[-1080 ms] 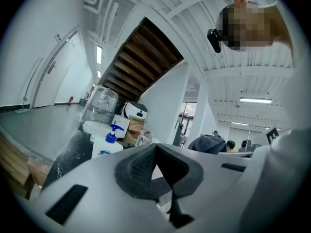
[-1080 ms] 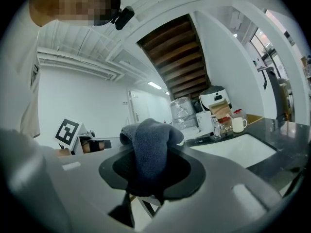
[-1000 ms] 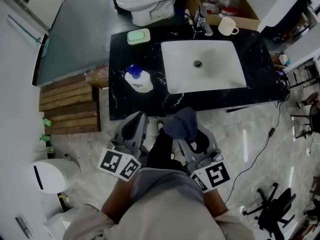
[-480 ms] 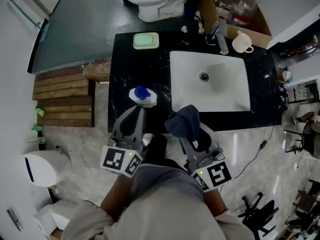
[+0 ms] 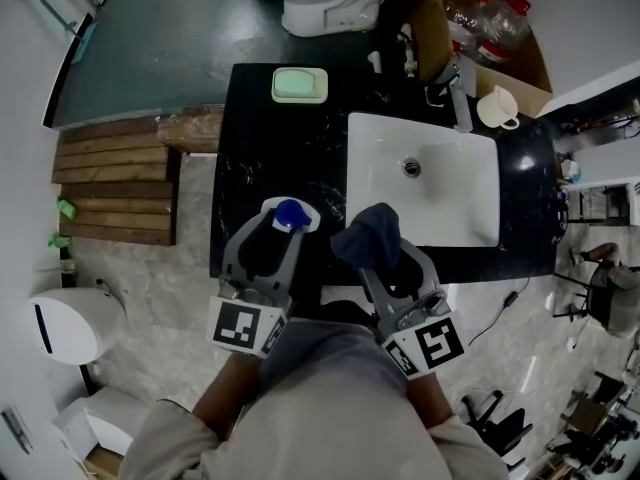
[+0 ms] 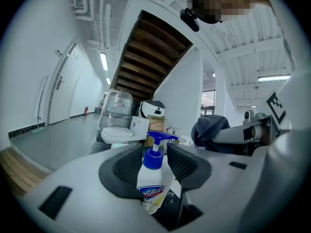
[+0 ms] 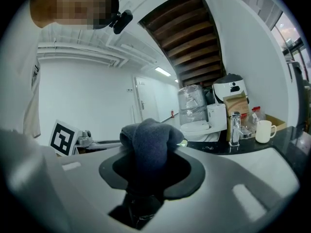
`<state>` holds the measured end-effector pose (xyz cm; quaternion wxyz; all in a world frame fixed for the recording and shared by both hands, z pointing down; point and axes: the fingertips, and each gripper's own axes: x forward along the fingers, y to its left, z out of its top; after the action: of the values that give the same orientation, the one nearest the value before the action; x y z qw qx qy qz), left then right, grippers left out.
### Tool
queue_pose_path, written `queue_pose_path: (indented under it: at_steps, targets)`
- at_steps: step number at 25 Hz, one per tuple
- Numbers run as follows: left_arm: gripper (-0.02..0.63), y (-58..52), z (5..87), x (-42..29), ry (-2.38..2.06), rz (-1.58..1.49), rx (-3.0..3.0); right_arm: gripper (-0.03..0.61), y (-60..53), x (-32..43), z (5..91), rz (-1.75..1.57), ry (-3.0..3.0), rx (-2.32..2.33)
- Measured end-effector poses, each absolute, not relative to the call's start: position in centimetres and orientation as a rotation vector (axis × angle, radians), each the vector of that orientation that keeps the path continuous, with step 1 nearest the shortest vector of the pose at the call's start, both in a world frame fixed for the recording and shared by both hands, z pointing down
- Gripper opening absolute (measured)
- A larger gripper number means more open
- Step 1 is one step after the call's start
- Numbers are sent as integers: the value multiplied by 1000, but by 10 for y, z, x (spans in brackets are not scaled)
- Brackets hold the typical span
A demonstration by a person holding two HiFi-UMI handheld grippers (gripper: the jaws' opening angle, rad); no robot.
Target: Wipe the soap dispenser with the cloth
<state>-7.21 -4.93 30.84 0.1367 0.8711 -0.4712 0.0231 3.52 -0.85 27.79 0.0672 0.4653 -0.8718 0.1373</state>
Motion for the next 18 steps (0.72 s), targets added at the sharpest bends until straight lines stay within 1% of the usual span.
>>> queue_pose_path:
  at_steps: [9,10,11,18]
  targets:
    - [146,-56,317,-63,-1308,189,2582,120,-31,29,287,426,-2621,1356]
    - [146,-57,318,-63,-1312,190,2587,120,-34,27,288,429,-2627,1347]
    - [132,-58,318,-64,-1318,186,2591,120,-36,26,289,432,-2634,1336]
    - [126,-59,317,-62,-1302,174,2623,120,-50,23,298,451,-2673,1245]
